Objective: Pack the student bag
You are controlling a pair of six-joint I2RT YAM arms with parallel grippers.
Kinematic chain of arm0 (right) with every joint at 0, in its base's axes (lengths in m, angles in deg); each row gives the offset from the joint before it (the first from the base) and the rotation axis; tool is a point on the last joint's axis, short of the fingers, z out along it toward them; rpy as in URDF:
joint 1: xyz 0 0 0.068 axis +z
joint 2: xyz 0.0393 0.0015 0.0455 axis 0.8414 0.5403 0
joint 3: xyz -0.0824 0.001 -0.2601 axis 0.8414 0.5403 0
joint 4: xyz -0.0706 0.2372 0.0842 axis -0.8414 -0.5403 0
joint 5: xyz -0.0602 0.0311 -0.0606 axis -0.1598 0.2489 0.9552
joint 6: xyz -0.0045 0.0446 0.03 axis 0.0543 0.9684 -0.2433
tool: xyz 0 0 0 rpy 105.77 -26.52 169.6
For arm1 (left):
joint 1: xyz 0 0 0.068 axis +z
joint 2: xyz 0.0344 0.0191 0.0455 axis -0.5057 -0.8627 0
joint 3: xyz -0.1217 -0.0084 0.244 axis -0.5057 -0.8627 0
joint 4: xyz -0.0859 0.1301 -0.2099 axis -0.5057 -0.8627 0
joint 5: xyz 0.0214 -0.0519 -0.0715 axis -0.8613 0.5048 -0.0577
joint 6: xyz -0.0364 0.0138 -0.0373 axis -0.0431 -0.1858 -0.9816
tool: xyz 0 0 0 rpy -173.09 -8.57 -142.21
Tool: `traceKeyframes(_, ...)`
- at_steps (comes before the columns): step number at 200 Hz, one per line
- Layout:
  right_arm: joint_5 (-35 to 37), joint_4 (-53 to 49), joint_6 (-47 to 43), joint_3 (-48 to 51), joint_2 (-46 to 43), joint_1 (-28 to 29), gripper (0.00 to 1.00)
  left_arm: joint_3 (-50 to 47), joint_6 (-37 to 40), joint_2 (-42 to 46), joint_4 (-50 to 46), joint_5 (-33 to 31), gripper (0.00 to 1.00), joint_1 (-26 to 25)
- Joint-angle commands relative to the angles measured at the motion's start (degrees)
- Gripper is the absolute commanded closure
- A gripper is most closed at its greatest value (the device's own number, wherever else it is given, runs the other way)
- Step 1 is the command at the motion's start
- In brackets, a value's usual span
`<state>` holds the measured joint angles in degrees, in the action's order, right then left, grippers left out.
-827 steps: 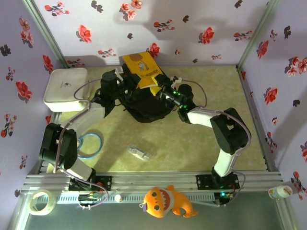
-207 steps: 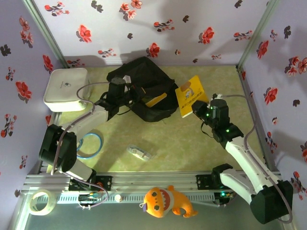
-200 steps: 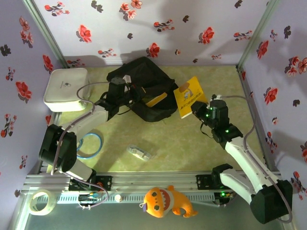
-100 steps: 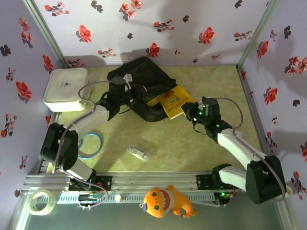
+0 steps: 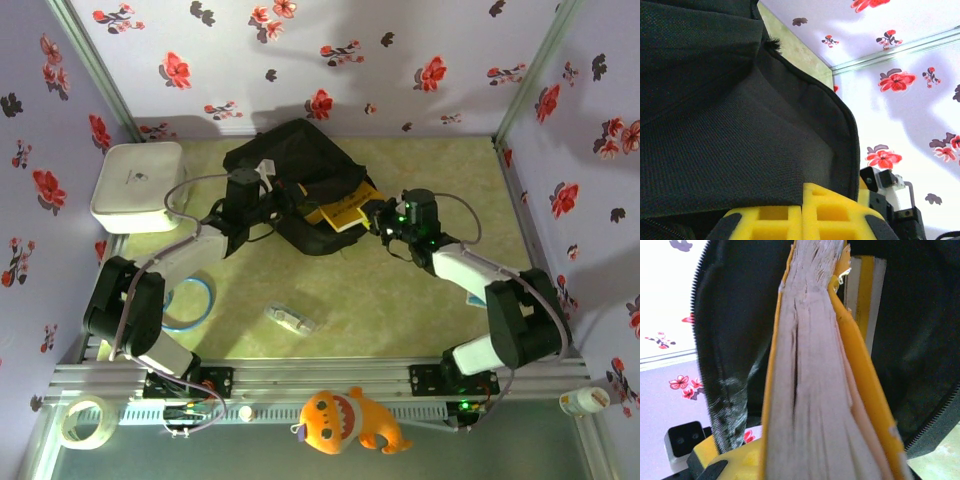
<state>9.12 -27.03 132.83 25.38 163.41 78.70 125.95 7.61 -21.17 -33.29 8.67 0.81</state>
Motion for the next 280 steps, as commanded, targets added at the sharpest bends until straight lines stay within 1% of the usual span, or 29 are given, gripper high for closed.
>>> traceKeyframes(1, -1.25, 4.26, 1.72, -2.97, 1.56, 1.45, 0.85, 0.29, -0.31, 2.28, 6.40, 1.57, 1.00, -0.15)
traceKeyframes(41, -3.72, 6.28, 0.67, -5.23, 5.90, 3.18, 0.85, 0.77, -0.32, 1.96, 6.59, 2.01, 1.00, -0.17)
traceKeyframes(88, -4.82, 0.87, -1.78, -10.20, 10.84, 4.65, 0.85, 1.12, -0.23, 1.67, 6.54, 2.55, 1.00, -0.15)
traceKeyframes(115, -1.99, -2.40, -1.73, -12.17, 14.32, 3.70, 0.85, 1.04, -0.49, 1.90, 6.54, 2.59, 1.00, -0.15)
traceKeyframes(148, -1.00, 0.05, -0.20, -15.49, 20.05, 2.18, 0.84, 0.65, -1.53, 2.45, 6.29, 2.17, 1.00, 0.30)
traceKeyframes(164, -1.42, -0.61, -3.37, -19.04, 23.40, 1.81, 0.82, 0.49, -3.11, 1.95, 6.18, 1.94, 1.00, 1.05)
traceKeyframes(180, -1.11, -5.50, -6.72, -22.70, 26.63, 1.38, 0.81, 0.59, -4.67, 0.94, 6.10, 2.06, 1.00, 1.57)
traceKeyframes(220, -3.09, -3.59, -7.64, -27.38, 32.89, 1.48, 0.78, 0.73, -6.13, -0.29, 6.20, 2.89, 1.00, 1.69)
traceKeyframes(249, -3.95, -1.55, -6.63, -30.00, 35.80, 1.90, 0.72, 0.94, -6.30, -0.73, 6.03, 3.40, 1.00, 1.62)
traceKeyframes(280, -2.89, 1.01, -5.60, -26.26, 32.69, 0.94, 0.60, 0.87, -5.77, -0.68, 5.25, 3.69, 1.00, 1.69)
